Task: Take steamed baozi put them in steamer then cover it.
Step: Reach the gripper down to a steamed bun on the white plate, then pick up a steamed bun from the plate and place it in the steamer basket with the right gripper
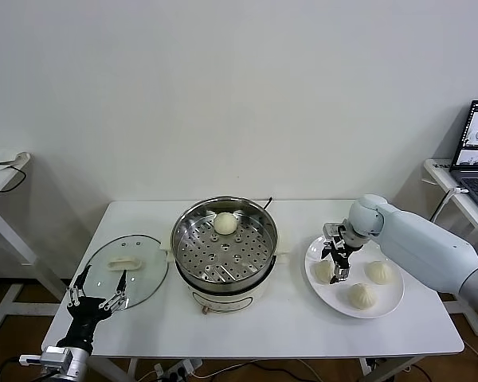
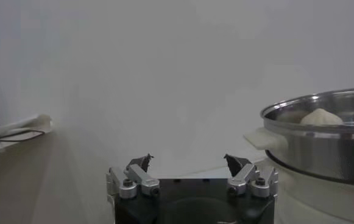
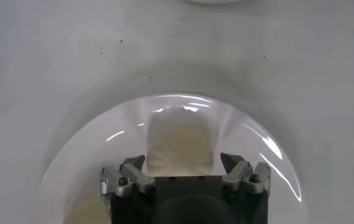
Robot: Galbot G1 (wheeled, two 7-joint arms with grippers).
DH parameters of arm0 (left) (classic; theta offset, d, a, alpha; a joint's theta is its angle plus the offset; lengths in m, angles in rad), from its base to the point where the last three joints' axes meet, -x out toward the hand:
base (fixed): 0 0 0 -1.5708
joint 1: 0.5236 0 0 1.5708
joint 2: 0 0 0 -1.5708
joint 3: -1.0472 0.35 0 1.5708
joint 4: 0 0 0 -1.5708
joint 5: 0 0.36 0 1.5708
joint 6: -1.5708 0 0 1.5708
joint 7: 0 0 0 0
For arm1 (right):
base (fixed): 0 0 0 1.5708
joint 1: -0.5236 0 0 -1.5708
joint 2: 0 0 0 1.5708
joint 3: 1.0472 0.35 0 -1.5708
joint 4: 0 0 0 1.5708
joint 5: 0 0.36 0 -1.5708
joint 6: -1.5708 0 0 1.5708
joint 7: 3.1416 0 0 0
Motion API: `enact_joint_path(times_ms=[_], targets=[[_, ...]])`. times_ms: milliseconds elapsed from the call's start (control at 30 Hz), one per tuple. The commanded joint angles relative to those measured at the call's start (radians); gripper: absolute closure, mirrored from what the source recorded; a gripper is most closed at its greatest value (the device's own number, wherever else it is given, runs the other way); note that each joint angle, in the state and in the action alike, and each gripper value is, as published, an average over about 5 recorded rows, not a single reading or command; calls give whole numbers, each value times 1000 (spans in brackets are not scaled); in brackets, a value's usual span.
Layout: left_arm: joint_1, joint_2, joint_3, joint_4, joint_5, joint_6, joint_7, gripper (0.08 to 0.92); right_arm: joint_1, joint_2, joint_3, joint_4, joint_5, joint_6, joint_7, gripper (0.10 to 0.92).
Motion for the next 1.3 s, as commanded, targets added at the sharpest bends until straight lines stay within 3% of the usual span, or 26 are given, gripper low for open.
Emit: enact_joint_path(times_ms=[33, 333, 800, 1100, 1300], targets=[[0, 0, 0, 2, 0, 0, 0, 177, -10, 5, 8, -8, -11, -1, 0, 351], [0, 1, 0, 0, 0, 0, 0, 177, 36, -53, -23, 47, 39, -17, -13, 380], [4, 3, 8, -19, 0, 3, -1, 177, 519, -276, -391, 393, 396, -186, -28, 380], [10, 7, 10, -39, 0, 2, -1, 177, 855, -218, -605, 571, 576, -362, 30, 381], [16, 9, 10, -58, 0, 2, -3, 177, 929, -80, -621, 609, 683, -458, 76, 373]])
